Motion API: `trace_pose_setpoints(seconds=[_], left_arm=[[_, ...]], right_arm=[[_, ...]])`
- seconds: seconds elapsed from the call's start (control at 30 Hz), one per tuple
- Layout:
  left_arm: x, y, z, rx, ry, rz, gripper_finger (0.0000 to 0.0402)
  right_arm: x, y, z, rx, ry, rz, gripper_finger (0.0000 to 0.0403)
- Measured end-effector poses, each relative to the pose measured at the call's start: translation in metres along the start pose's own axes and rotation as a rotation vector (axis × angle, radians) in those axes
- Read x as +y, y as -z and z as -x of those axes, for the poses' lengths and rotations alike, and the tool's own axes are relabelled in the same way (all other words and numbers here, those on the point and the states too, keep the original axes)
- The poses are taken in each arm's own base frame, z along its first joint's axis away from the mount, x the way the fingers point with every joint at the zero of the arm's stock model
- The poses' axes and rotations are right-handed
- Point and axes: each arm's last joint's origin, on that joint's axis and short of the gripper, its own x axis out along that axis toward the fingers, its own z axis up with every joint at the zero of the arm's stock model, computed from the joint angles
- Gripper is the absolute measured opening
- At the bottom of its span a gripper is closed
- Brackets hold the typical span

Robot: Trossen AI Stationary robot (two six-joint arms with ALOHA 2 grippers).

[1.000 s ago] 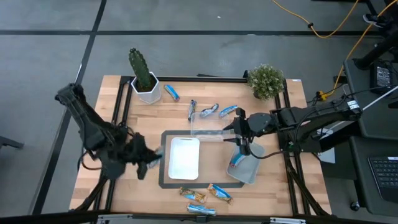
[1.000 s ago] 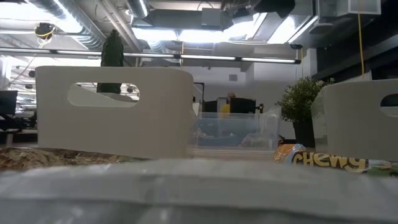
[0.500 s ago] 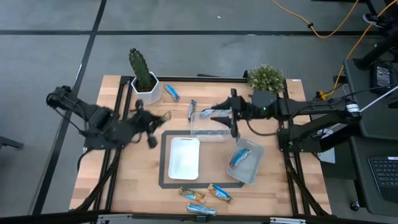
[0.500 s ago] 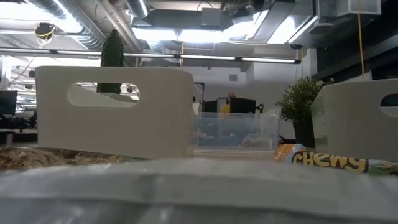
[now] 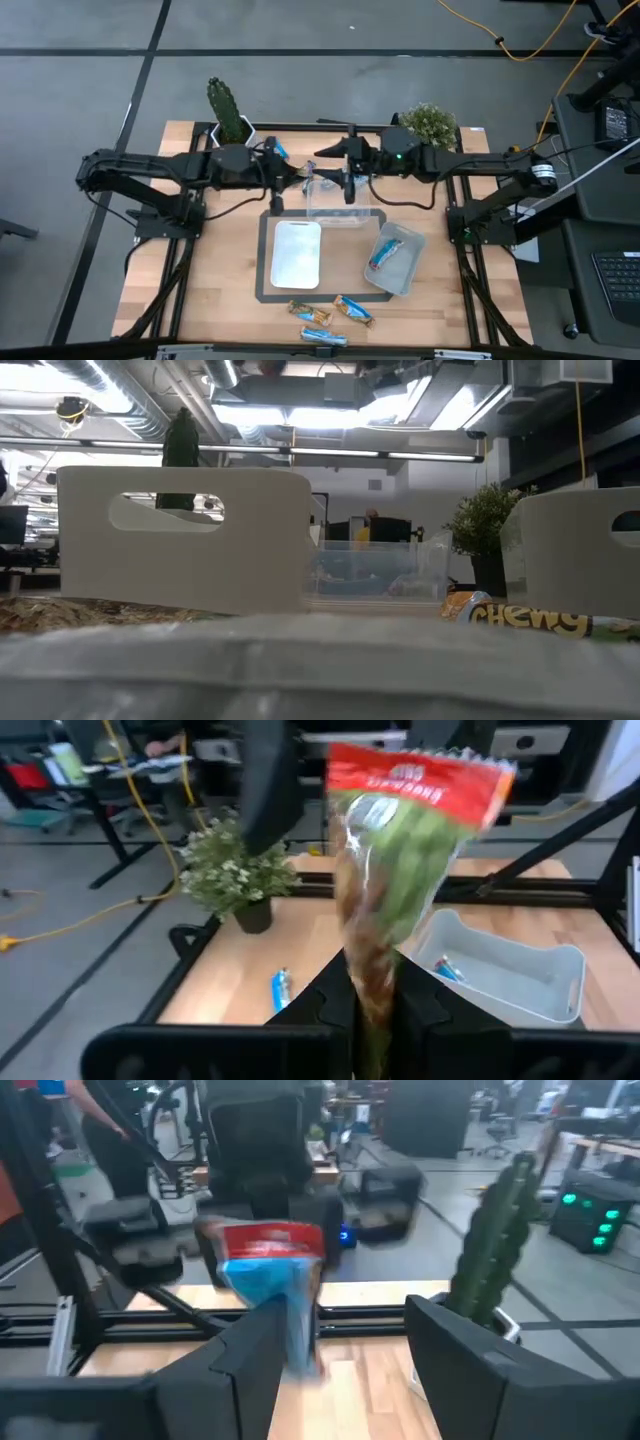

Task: Pick and place Granola Bars by type
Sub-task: Put the red granola bar into the gray bin

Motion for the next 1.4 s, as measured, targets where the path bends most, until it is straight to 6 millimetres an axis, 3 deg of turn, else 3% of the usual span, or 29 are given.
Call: trace_pose_setpoints(seconds=[0.33,0.47,0.87,1.13,1.4], left_arm=[[0.000,0.002,-0.009,-0.004,0.029,-0.014,0.0022],[0.004,0.000,-0.008,-0.017,0.010,-0.008,0.0022],[0.010,0.000,-0.010,-0.018,0.004,0.010,0.0021],[0.005,0.006,-0.027,-0.001,0.055,0.031,0.0022],[0.006,-0.003,-0.026,-0.092,0.059,0.044,0.0022]], right_arm=[[-0.006,0.000,-0.013,0.043,-0.099,-0.017,0.0294],[-0.005,0.000,-0.013,0.046,-0.152,-0.044,0.0305],[0.002,0.000,-0.013,0.045,-0.211,-0.039,0.0278],[-0.002,-0.001,-0.013,0.029,-0.200,-0.034,0.0259],[-0.004,0.002,-0.014,0.056,-0.193,-0.044,0.0228]])
